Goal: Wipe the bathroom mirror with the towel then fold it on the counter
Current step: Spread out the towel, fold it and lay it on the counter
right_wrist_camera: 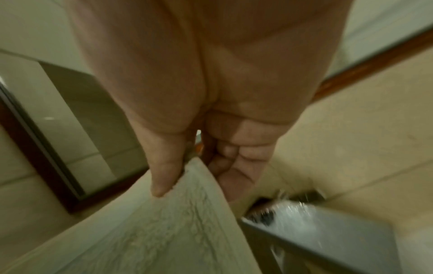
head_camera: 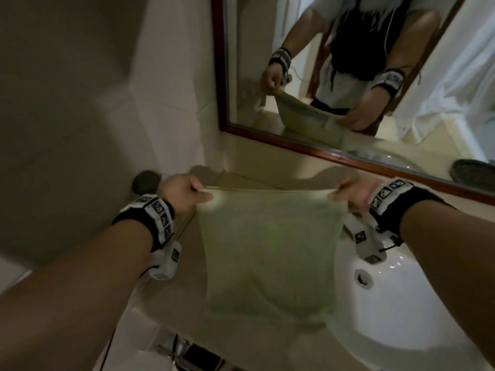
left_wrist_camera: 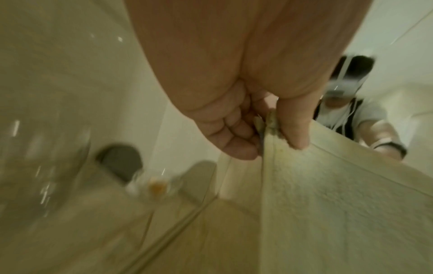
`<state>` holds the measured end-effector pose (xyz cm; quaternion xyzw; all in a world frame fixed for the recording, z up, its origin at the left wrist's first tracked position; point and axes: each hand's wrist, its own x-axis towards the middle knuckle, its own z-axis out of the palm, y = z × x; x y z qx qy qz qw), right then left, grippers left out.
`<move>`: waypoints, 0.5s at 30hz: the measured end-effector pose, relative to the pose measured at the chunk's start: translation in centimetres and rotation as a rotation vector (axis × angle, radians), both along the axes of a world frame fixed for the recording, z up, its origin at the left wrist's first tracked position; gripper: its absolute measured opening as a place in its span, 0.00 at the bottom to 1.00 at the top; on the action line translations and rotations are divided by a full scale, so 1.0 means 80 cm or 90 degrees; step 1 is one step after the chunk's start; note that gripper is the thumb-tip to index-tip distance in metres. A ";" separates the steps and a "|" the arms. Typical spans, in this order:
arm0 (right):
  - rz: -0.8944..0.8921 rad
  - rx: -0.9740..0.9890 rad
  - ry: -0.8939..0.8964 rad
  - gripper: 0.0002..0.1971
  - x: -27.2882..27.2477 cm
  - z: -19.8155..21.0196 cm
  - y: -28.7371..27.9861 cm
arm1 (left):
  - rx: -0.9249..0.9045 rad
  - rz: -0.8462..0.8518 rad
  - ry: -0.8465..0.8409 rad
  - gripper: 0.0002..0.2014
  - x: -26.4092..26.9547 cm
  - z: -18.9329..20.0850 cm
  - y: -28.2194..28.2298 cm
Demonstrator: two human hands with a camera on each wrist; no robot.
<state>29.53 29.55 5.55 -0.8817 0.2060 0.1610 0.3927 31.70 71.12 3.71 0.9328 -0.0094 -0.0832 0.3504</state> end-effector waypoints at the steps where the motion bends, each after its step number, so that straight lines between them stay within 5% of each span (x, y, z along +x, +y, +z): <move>1: 0.002 0.004 -0.028 0.14 -0.005 0.024 0.000 | -0.001 0.021 -0.036 0.11 -0.006 0.022 -0.001; 5: 0.046 -0.021 -0.175 0.03 -0.029 0.109 0.008 | -0.011 0.047 -0.183 0.14 -0.028 0.102 -0.007; 9: 0.100 -0.035 -0.266 0.02 -0.075 0.143 0.013 | -0.067 0.050 -0.213 0.15 -0.066 0.137 -0.001; 12: 0.165 -0.072 -0.239 0.07 -0.112 0.128 0.007 | -0.012 0.020 -0.176 0.11 -0.106 0.122 0.006; 15: 0.280 -0.235 -0.097 0.06 -0.165 0.090 0.012 | 0.102 -0.064 -0.099 0.10 -0.153 0.079 0.011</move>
